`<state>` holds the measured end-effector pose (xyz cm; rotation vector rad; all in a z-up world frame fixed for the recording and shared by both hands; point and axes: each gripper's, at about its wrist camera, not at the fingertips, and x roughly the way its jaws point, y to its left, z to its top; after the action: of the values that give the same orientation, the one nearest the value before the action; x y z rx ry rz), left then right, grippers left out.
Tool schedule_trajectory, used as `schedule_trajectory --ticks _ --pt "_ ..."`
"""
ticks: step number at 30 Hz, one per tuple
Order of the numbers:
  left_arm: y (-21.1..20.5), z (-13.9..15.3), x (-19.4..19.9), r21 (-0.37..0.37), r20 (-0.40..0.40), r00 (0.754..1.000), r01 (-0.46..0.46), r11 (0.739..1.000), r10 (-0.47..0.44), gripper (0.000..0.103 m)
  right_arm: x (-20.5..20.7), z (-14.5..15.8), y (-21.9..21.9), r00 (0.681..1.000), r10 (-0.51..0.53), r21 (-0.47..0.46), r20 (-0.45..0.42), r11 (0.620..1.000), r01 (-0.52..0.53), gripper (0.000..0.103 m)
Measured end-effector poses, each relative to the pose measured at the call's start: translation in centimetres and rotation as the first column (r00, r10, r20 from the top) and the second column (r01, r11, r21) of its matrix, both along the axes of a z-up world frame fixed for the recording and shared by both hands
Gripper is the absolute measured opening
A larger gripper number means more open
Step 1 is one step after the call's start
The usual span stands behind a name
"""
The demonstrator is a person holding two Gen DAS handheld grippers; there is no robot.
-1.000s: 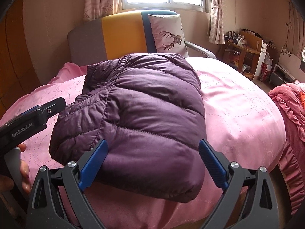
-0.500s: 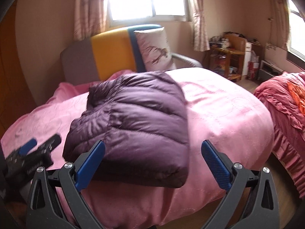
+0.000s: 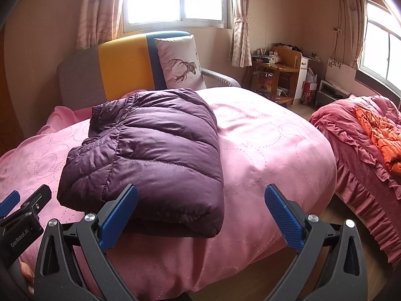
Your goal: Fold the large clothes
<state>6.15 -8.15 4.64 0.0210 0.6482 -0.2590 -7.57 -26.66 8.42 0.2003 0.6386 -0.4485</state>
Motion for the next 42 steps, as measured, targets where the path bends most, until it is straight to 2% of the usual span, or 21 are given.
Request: schedule_trajectory --ticks 6,30,42 --pt "-0.5 0.2 -0.7 0.022 0.020 1.000 0.002 1.000 -0.002 0.099 -0.1 -0.1 0.5 1.000 0.006 -0.006 0.006 1.000 -0.006 0.101" --pt "-1.4 -0.4 -0.8 0.064 0.010 1.000 -0.006 0.998 0.005 0.099 -0.1 -1.0 0.8 1.000 0.022 0.016 0.002 1.000 -0.023 0.101" --pt "-2.1 -0.1 -1.3 0.056 0.004 1.000 0.015 0.998 -0.015 0.099 -0.1 -1.1 0.6 1.000 0.025 0.010 0.003 1.000 -0.025 0.101"
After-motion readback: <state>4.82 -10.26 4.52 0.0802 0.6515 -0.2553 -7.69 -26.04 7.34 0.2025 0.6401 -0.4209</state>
